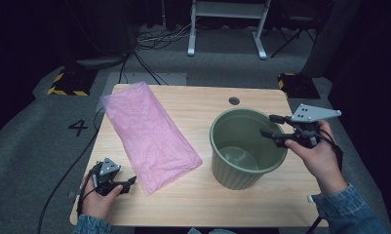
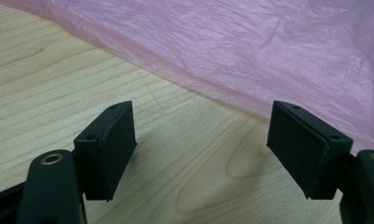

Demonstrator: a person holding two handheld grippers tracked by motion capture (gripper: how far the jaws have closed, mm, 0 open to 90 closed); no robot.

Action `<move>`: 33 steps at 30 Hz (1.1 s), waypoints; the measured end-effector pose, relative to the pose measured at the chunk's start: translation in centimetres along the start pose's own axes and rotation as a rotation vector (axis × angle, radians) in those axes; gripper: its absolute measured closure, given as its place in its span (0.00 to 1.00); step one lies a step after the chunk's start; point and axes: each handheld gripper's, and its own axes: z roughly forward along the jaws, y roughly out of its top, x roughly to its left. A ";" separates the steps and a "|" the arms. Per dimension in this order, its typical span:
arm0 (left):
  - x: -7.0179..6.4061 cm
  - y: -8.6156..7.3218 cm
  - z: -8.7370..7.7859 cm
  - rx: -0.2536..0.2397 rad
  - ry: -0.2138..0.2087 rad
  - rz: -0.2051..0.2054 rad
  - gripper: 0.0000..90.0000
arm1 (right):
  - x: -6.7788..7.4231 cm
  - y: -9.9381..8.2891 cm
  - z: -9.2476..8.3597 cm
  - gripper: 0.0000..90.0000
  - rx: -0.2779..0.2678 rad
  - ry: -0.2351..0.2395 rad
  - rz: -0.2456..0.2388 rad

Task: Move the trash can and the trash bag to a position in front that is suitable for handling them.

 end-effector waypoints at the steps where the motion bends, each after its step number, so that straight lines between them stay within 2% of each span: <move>1: 0.0 0.0 0.0 0.000 0.001 -0.003 0.26 | -0.8 -0.4 0.2 0.48 0.013 -0.015 0.013; 3: 0.0 0.0 0.1 0.000 0.001 -0.006 0.26 | -2.6 -1.5 0.7 0.49 0.030 -0.036 0.058; 7: 0.0 0.0 0.1 0.001 -0.001 -0.006 0.26 | -3.3 -2.3 1.2 0.49 0.052 -0.036 0.087; 8: -0.1 0.0 0.1 0.001 -0.001 -0.006 0.26 | -3.4 -2.6 1.4 0.52 0.058 -0.025 0.098; 11: -0.1 -0.1 0.1 -0.001 0.000 -0.007 0.26 | -2.6 -2.9 1.4 0.58 0.063 -0.008 0.086; 13: -0.1 -0.1 0.1 0.000 -0.001 -0.006 0.26 | -2.1 -2.8 1.2 0.63 0.057 0.037 0.090; 16: -0.1 0.0 0.1 0.002 -0.004 0.000 0.26 | -1.3 -2.7 1.1 0.62 0.054 0.068 0.076; 17: -0.1 0.0 0.1 0.002 -0.003 0.002 0.26 | -0.2 -2.5 1.0 0.60 0.050 0.079 0.050; 18: -0.1 0.0 0.0 -0.001 -0.002 0.001 0.26 | -0.2 -2.5 1.0 0.60 0.050 0.079 0.050; 19: -0.1 0.0 -0.1 -0.002 -0.002 -0.001 0.26 | 0.9 -2.4 0.6 0.60 0.036 0.097 0.035; 23: -0.1 0.0 -0.1 -0.006 -0.003 -0.003 0.26 | 1.6 -2.3 0.0 0.60 0.005 0.097 0.024; 26: -0.1 0.0 -0.1 -0.004 -0.002 -0.002 0.26 | 1.6 -2.2 -1.2 0.77 -0.021 0.090 0.034; 27: -0.1 0.0 -0.1 -0.004 -0.003 -0.004 0.26 | 1.5 -2.2 -1.9 0.88 -0.024 0.087 0.041; 28: -0.1 0.0 -0.1 -0.004 -0.003 -0.004 0.26 | 1.5 -2.2 -1.9 0.88 -0.024 0.087 0.041; 29: -0.1 0.0 0.0 -0.004 -0.003 -0.005 0.26 | 1.4 -2.4 -2.7 1.00 -0.034 0.077 0.040; 32: 0.0 0.0 0.0 -0.002 -0.001 -0.002 0.26 | 1.3 -2.7 -3.3 1.00 -0.035 0.058 0.039; 33: -0.1 0.0 0.0 -0.001 -0.001 0.001 0.26 | 1.1 -3.1 -3.8 1.00 -0.026 0.034 0.039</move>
